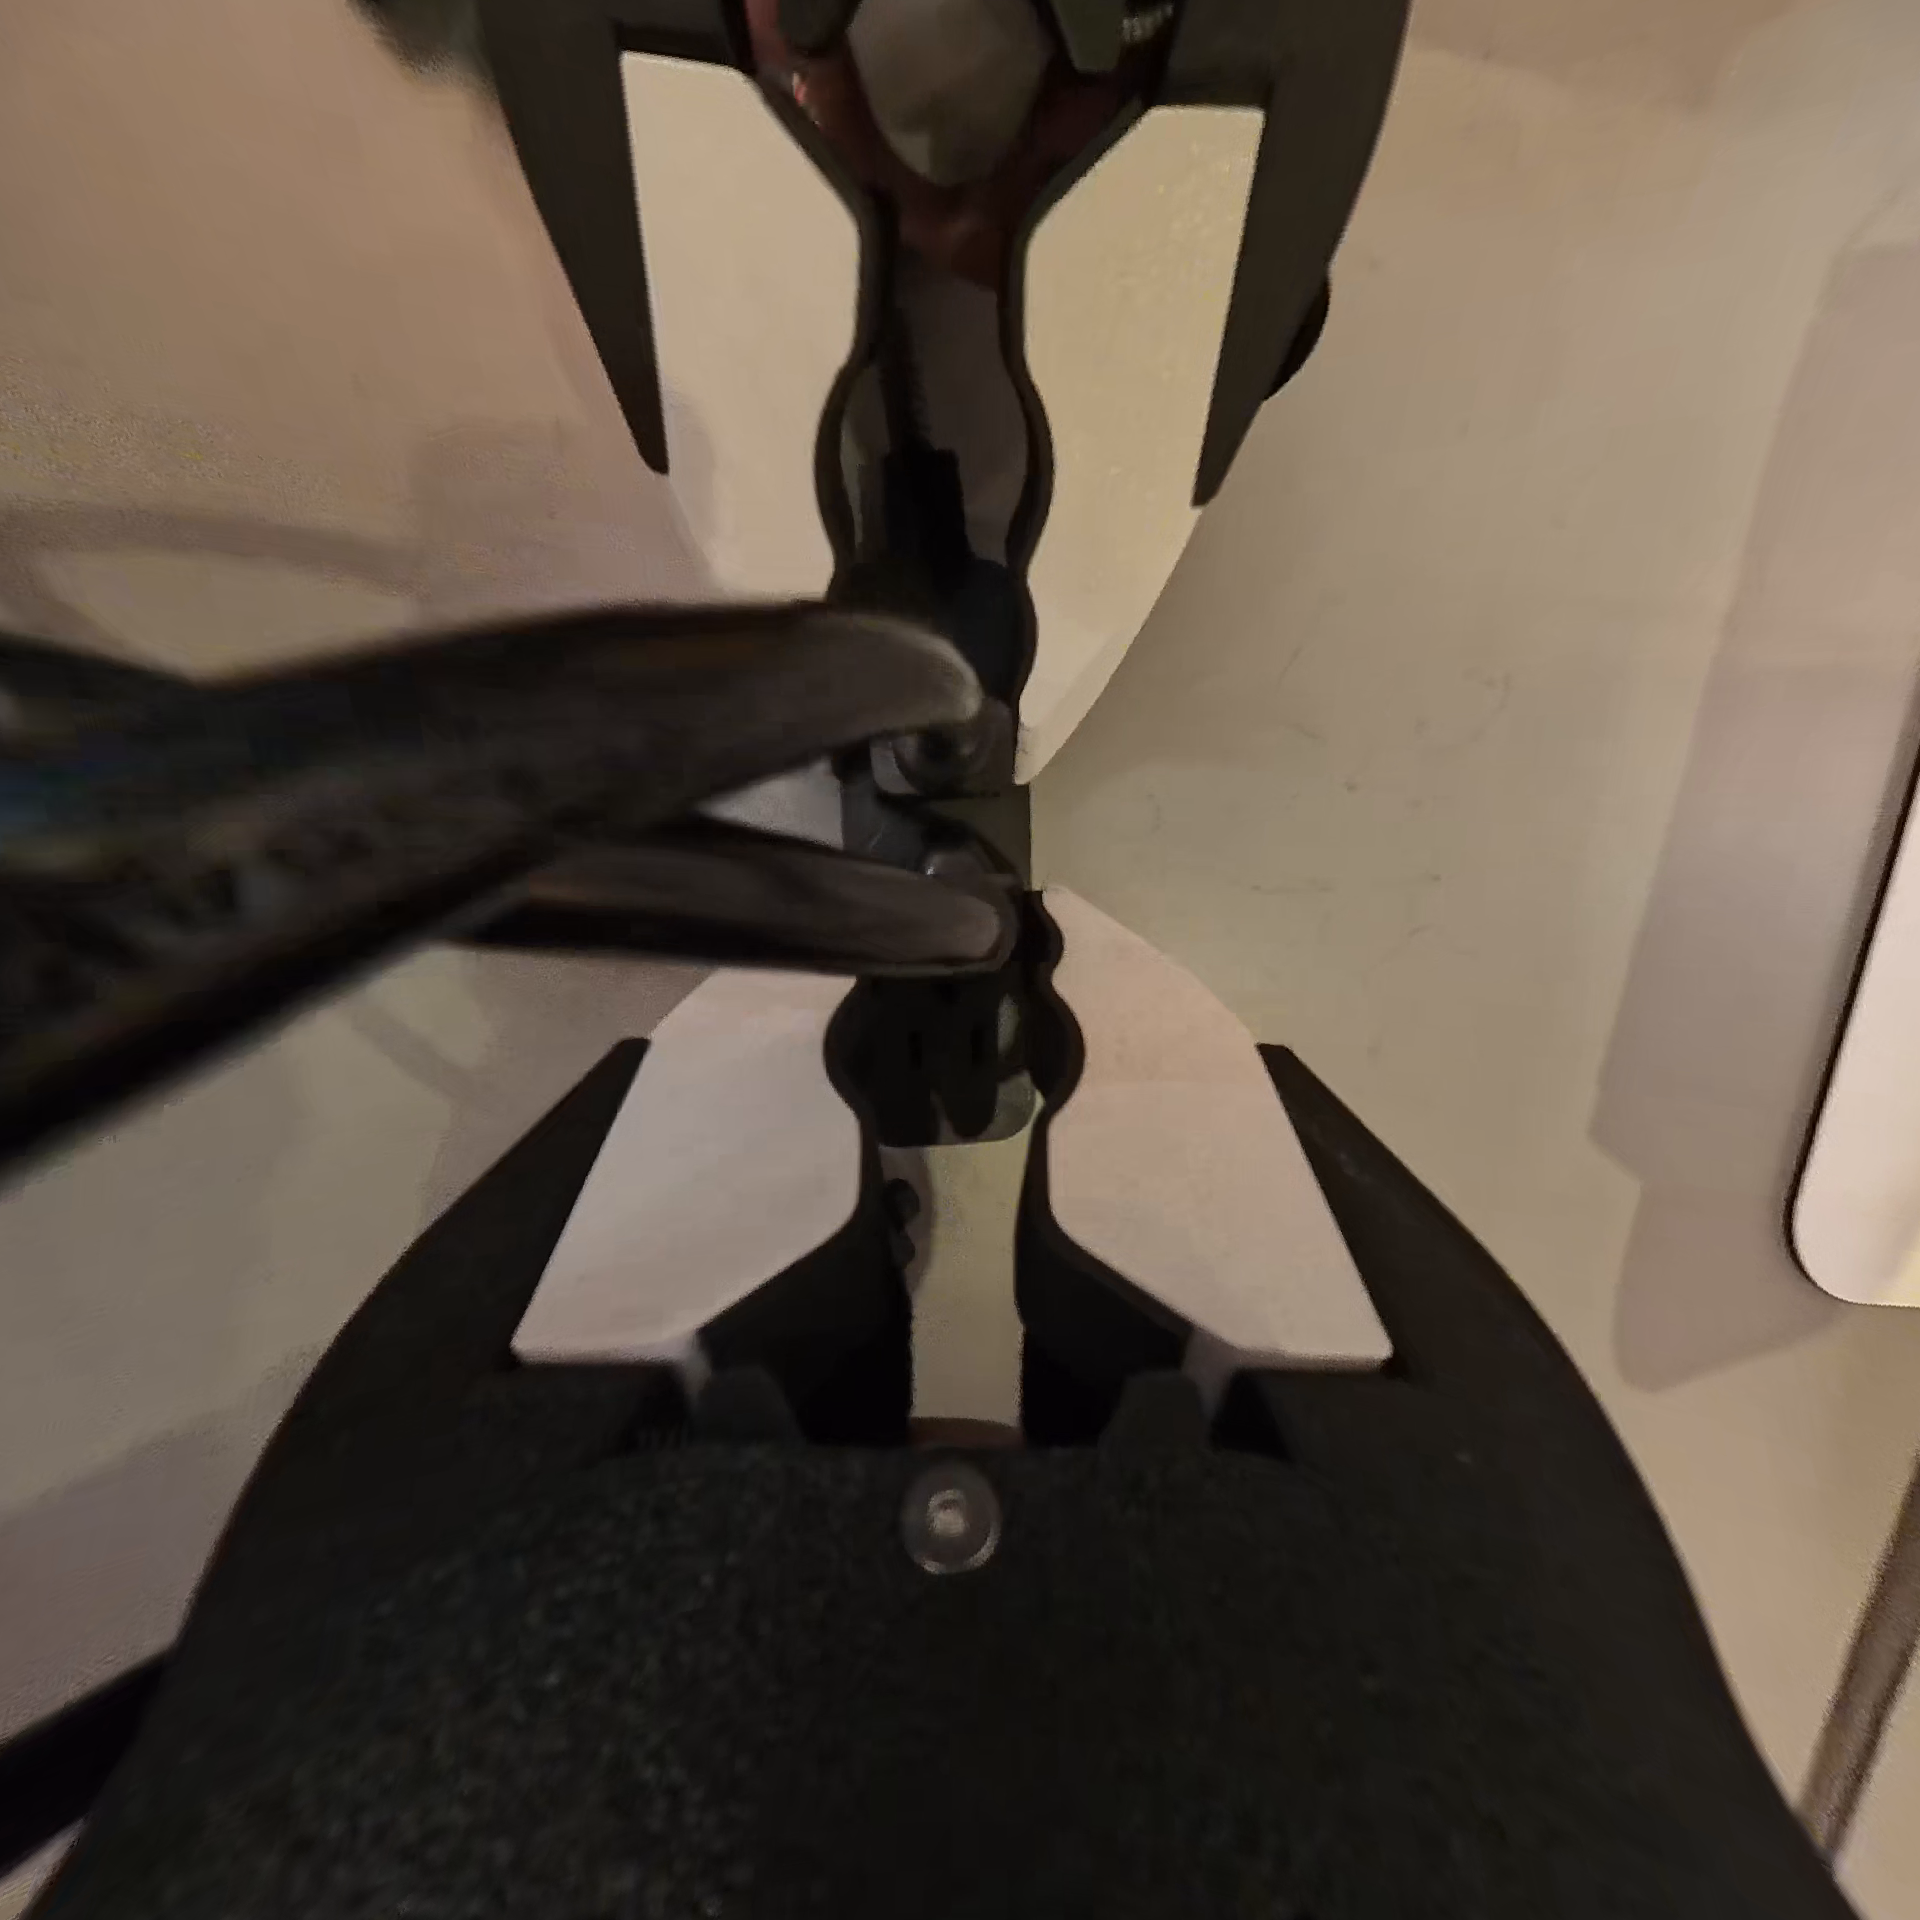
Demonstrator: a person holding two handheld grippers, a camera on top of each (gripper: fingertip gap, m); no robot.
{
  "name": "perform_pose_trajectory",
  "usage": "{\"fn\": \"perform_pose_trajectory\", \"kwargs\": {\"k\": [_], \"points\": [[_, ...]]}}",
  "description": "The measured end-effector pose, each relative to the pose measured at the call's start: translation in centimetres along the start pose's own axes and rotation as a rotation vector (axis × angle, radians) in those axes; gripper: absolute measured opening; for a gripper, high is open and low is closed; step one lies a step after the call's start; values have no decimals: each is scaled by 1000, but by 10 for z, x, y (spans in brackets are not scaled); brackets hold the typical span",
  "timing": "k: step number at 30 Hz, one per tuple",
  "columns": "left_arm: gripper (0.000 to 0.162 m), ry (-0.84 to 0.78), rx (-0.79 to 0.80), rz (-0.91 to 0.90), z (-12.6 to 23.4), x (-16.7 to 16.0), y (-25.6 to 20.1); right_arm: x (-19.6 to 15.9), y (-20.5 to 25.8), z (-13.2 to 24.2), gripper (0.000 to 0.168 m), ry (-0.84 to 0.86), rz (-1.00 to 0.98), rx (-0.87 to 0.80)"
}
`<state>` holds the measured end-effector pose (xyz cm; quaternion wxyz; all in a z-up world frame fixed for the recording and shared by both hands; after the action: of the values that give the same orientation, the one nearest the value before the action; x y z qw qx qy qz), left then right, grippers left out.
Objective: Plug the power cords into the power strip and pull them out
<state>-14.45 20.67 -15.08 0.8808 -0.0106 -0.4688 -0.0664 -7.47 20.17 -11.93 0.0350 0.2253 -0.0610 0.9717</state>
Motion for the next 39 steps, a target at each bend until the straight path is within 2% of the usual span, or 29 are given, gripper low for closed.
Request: {"fn": "perform_pose_trajectory", "kwargs": {"k": [5, 10, 16, 22, 31, 39], "points": [[33, -4, 8, 1, -1, 0, 0, -2, 1, 2, 24, 15, 9, -4], [33, -2, 5, 2, -1, 0, 0, -7, -4, 2, 24, -60, -64, 45], [33, -3, 12, -9, -2, 1, 0, 0, 1, 2, 23, 43, -7, 5], [34, -2, 9, -8, -3, 1, 0, -9, -4, 5, 24, -53, -63, 47], [33, 17, 27, -21, -3, 2, 2, -1, -6, 5, 22, 54, -19, 21], [34, -1, 9, -21, -2, 1, 1, -10, -8, 8, 22, -48, -67, 72]]}}
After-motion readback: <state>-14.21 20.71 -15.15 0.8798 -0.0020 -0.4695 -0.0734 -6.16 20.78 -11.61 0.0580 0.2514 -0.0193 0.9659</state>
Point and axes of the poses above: each gripper's, where its closed fingertips meet, z back along the fingers, x out of its top, y = z × x across the jaws, the point moved 4 cm from there along z, back along the fingers, and after that the axes turned 2 degrees about -y, right-handed, at the moved point
